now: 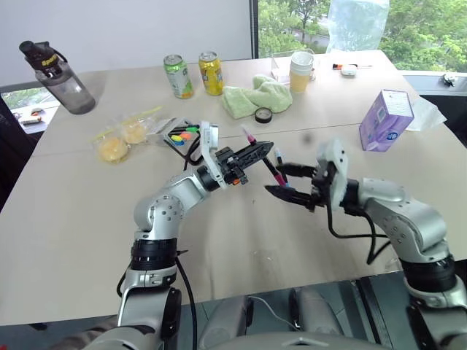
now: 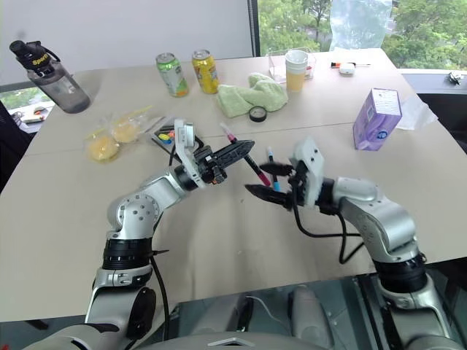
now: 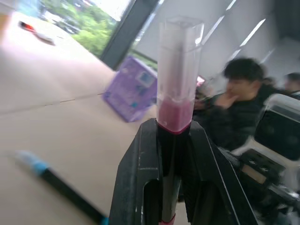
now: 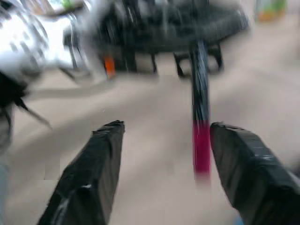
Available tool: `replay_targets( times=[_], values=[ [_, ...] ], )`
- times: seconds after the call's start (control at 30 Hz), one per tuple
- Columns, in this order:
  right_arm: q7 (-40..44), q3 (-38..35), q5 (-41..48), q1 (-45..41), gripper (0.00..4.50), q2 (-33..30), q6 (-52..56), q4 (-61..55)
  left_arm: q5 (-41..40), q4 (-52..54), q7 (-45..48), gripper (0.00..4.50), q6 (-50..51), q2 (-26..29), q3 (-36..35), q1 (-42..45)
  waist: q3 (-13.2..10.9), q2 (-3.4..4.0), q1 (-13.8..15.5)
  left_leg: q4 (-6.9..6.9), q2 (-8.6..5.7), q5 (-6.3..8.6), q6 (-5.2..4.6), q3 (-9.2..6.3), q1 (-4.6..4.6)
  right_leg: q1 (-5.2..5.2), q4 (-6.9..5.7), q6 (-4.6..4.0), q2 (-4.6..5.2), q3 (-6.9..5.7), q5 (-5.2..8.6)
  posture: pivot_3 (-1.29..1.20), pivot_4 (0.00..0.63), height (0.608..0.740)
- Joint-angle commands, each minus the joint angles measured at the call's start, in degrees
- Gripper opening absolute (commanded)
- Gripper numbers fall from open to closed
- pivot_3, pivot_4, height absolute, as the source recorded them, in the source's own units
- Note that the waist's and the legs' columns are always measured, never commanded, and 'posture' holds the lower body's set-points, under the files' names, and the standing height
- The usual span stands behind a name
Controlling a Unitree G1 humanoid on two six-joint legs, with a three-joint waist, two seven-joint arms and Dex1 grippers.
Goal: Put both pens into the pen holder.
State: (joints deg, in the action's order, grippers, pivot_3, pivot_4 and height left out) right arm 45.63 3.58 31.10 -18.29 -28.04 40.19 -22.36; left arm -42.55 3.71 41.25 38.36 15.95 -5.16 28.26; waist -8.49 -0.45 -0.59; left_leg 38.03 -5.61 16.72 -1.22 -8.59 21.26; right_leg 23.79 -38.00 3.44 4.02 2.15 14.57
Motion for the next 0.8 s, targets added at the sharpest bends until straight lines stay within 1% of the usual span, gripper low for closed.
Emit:
replay_targets(
  times=[0.03, 0.13, 0.2, 0.27, 0.33, 0.4, 0.47, 0.53, 0.63, 0.7, 0.8],
  values=[
    [0.8, -6.0, -1.5, 3.6, 3.16, -0.3, -10.8, -0.1, 10.8, 0.4, -0.4, 0.01, -12.1, 2.2, 2.7, -0.2, 0.0, 0.0, 0.0, 0.0, 0.0, 0.0, 0.0, 0.0, 0.0, 0.0, 0.0, 0.0, 0.0, 0.01, 0.0, 0.0, 0.15, 0.74],
    [1.9, -8.0, -1.7, 7.4, 3.16, -0.9, -14.8, 0.5, 23.0, -2.9, -2.3, 0.01, -24.9, 4.8, 6.2, -0.2, 0.0, 0.0, -0.1, -0.03, 0.01, 0.0, 0.0, 0.07, -0.05, 0.0, -0.02, 0.01, -0.02, 0.01, -0.01, 0.0, 0.15, 0.74],
    [2.3, -9.5, -1.2, 10.3, 3.16, -0.9, -17.0, -0.3, 34.2, -6.0, -6.0, 0.01, -36.9, 7.6, 9.2, 0.8, 0.0, 0.0, 0.0, -0.04, 0.01, 0.0, 0.0, 0.07, -0.07, -0.02, -0.02, 0.01, -0.02, 0.01, -0.01, 0.0, 0.15, 0.74],
    [2.3, -10.9, 0.3, 12.1, 3.16, -0.3, -18.6, -1.4, 42.9, -9.2, -9.7, 0.01, -46.9, 9.8, 11.4, 1.9, 0.0, -0.01, 0.1, -0.04, 0.01, 0.0, 0.0, 0.04, -0.06, -0.02, 0.0, 0.01, -0.02, 0.03, -0.01, 0.0, 0.15, 0.74],
    [2.2, -12.2, 2.5, 13.2, 3.16, 0.6, -19.9, -2.7, 48.6, -11.6, -13.6, 0.01, -53.9, 11.0, 12.3, 2.3, 0.0, -0.02, 0.2, -0.05, 0.0, 0.0, 0.0, 0.07, -0.05, -0.02, 0.02, 0.02, 0.0, 0.08, -0.01, 0.0, 0.15, 0.74],
    [1.8, -13.5, 4.6, 14.3, 3.16, 1.2, -19.9, -3.6, 56.5, -13.2, -17.7, 0.01, -61.6, 13.8, 13.9, 2.5, 0.0, -0.02, 0.2, -0.05, 0.0, 0.01, -0.01, 0.07, -0.04, -0.02, 0.03, 0.06, 0.0, 0.09, -0.03, 0.0, 0.15, 0.74],
    [1.6, -14.3, 5.7, 15.1, 3.16, 1.1, -19.5, -4.0, 64.6, -14.3, -22.1, 0.01, -67.3, 17.2, 15.3, 2.6, 0.0, -0.02, 0.1, -0.06, 0.0, 0.01, -0.01, 0.06, -0.05, -0.01, 0.03, 0.06, -0.01, 0.1, -0.03, 0.0, 0.15, 0.74],
    [1.8, -14.5, 6.1, 15.4, 3.16, 0.8, -19.6, -3.8, 70.3, -15.1, -26.6, 0.01, -68.0, 19.5, 15.2, 2.1, 0.0, -0.02, 0.1, -0.13, 0.01, 0.01, -0.01, 0.07, -0.07, -0.01, 0.03, 0.06, -0.01, 0.13, -0.03, 0.0, 0.15, 0.74],
    [2.3, -14.2, 6.3, 14.4, 3.16, 0.7, -20.0, -2.6, 75.1, -15.6, -31.0, 0.01, -66.7, 21.8, 14.2, 0.6, 0.0, -0.01, 0.1, -0.16, 0.0, 0.01, -0.02, 0.09, -0.09, -0.01, 0.02, 0.06, -0.02, 0.1, -0.03, 0.0, 0.15, 0.74],
    [2.9, -13.6, 5.9, 13.1, 3.16, 0.6, -20.5, -1.2, 77.4, -14.5, -34.0, 0.01, -65.6, 22.9, 13.1, -0.6, 0.0, -0.01, -0.1, -0.16, 0.0, 0.01, -0.03, 0.12, -0.09, 0.0, 0.02, 0.07, -0.02, 0.07, -0.03, 0.0, 0.15, 0.74],
    [4.2, -12.8, 4.8, 12.0, 3.16, 0.2, -21.5, 0.7, 78.0, -13.4, -36.1, 0.01, -62.9, 22.5, 11.5, -1.3, 0.0, -0.01, 0.0, -0.17, 0.0, 0.01, -0.03, 0.12, -0.09, 0.01, 0.02, 0.07, -0.01, 0.04, -0.03, 0.0, 0.15, 0.74]
  ],
)
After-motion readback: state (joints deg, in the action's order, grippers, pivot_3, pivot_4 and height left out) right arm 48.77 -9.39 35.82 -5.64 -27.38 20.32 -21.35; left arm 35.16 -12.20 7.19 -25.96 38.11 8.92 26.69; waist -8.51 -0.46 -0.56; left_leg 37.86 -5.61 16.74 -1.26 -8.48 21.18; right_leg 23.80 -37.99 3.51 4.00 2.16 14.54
